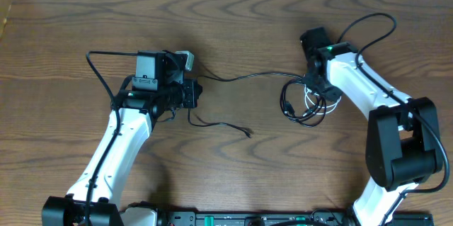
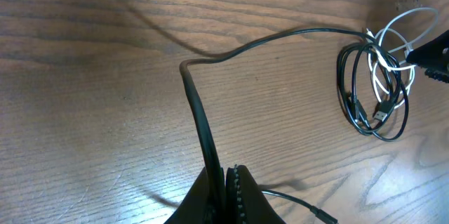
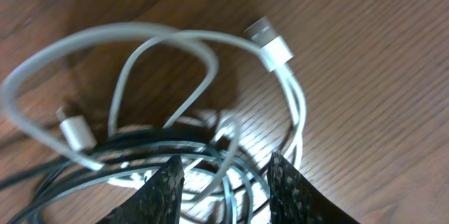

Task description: Untangle cables

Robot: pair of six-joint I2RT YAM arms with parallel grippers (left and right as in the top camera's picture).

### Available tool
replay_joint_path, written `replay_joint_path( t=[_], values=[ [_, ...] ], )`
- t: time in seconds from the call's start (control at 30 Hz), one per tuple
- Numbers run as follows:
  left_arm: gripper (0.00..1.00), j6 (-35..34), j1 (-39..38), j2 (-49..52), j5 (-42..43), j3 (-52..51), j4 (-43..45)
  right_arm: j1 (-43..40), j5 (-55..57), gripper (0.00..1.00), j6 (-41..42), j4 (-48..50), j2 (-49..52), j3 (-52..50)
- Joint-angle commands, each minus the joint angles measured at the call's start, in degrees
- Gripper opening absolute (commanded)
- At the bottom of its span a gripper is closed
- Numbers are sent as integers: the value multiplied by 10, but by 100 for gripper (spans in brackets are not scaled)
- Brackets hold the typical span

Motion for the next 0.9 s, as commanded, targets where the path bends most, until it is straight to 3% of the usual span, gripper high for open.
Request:
replay_joint_path(
  t=[0.0, 0.17, 0.2, 0.23, 0.27, 0.43, 0.53, 0.63, 0.7, 0.87],
  values=[
    [8, 10, 1, -10, -5, -5, 1, -5, 15, 34, 9, 3, 2, -10],
    [8, 10, 1, -10, -5, -5, 2, -1, 1, 32, 9, 33, 2, -35],
    [8, 10, 1, -10, -5, -5, 2, 0, -5, 27, 9, 43, 2, -43],
    [8, 10, 1, -10, -5, -5, 2, 0, -14, 11, 9, 52, 2, -50],
    [8, 10, 1, -10, -5, -5, 1, 0, -22, 1, 9, 59, 2, -56],
    [8, 10, 1, -10, -5, -5, 0, 0, -91, 1, -45, 90, 0, -60],
    [8, 10, 1, -10, -5, -5, -1, 0, -222, 1, -193, 156, -9, -52],
    [8, 10, 1, -10, -5, -5, -3, -1, -429, 1, -355, 226, -29, -42],
    [8, 10, 1, -10, -5, -5, -3, -2, -506, 1, -372, 259, -50, -37],
    [8, 10, 1, -10, -5, -5, -7, -2, -577, 1, -376, 322, -112, -36]
  ],
)
